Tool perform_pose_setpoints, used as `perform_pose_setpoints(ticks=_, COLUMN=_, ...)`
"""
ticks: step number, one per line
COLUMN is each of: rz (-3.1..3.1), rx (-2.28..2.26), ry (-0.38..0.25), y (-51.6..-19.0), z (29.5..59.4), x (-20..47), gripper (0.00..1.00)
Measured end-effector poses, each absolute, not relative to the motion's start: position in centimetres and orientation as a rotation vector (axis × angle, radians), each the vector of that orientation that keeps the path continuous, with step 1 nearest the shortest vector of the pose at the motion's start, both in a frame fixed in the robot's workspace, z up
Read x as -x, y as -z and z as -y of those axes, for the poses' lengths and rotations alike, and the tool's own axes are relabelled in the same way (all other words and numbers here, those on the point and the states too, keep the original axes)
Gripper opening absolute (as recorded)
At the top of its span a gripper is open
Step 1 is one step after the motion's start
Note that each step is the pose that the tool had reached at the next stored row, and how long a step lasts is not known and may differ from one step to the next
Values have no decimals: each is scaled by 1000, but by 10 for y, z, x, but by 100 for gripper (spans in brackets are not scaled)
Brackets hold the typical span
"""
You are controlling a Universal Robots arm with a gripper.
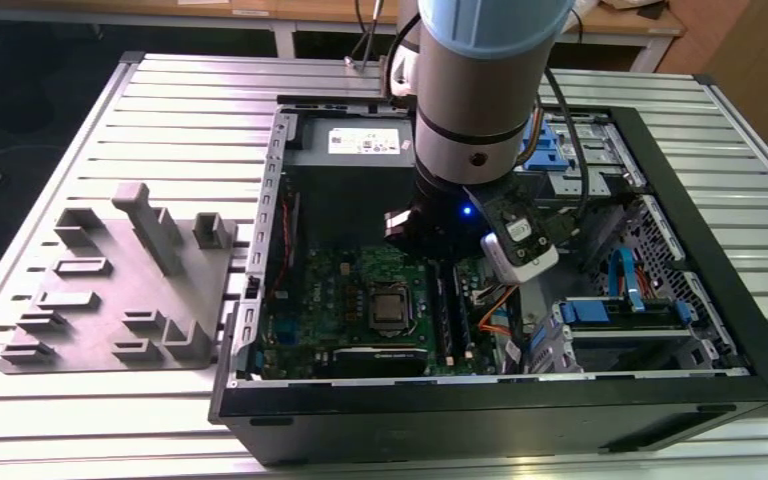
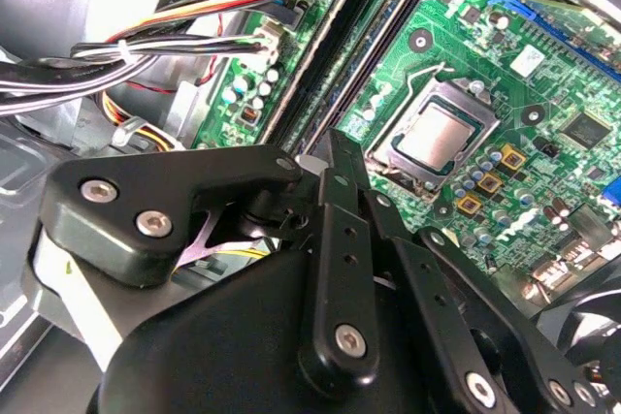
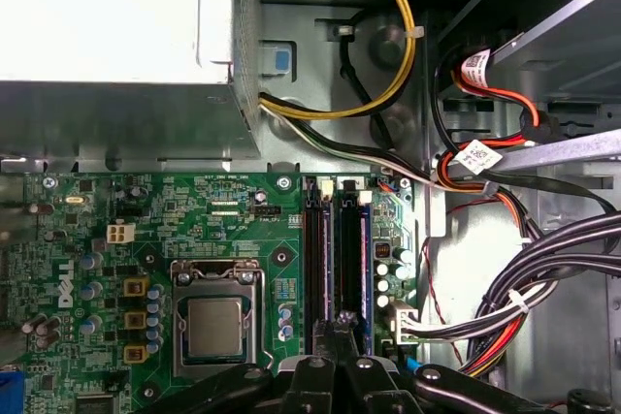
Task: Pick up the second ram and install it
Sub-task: 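Press down the second ram until it locks into place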
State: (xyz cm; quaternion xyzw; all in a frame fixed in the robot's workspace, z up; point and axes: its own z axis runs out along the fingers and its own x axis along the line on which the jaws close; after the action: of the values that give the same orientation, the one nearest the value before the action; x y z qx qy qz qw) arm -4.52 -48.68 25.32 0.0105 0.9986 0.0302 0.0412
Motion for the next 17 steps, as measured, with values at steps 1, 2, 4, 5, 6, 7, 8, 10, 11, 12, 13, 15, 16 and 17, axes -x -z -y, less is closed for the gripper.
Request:
perform_pose_setpoints(ticks=1, rz=-3058, rx=-32, ry=-92, y=-253, z=487, x=45, gripper=7)
perform_pose_setpoints(ticks=2, rz=-3058, rx=-32, ry=-92, y=-253, z=487, x=45, gripper=7)
perform_pose_setpoints(ticks=4, rz=-3058, rx=-32, ry=-92, y=-253, z=486, x=45, gripper=7)
perform_pose_setpoints(ticks=5, rz=-3058, rx=-32, ry=-92, y=-253, z=486, x=45, gripper=7)
perform_pose_setpoints(ticks=6, rz=-3058, rx=-32, ry=-92, y=-253, z=486, x=45, gripper=7)
perform_pose_setpoints(ticks=7, rz=-3058, rx=-32, ry=-92, y=-253, z=485, x=45, gripper=7)
perform_pose_setpoints(ticks=8, rz=-3058, rx=-32, ry=-92, y=-253, z=485, x=45, gripper=7)
perform_pose_setpoints(ticks=10, rz=-3058, rx=-32, ry=-92, y=-253, z=483, x=45, gripper=7)
perform_pose_setpoints(ticks=11, rz=-3058, rx=-32, ry=-92, y=-253, z=482, x=45, gripper=7)
perform_pose_setpoints(ticks=12, rz=-3058, rx=-32, ry=-92, y=-253, z=480, x=45, gripper=7)
perform_pose_setpoints(ticks=13, rz=-3058, rx=-32, ry=-92, y=-253, z=479, x=45, gripper=7)
perform_pose_setpoints(ticks=15, rz=-3058, rx=-32, ry=-92, y=-253, z=477, x=45, gripper=7)
perform_pose_setpoints(ticks=16, rz=-3058, rx=-32, ry=-92, y=-253, z=475, x=45, gripper=7)
perform_pose_setpoints(ticks=17, rz=-3058, rx=-32, ry=-92, y=-253, z=474, x=45, gripper=7)
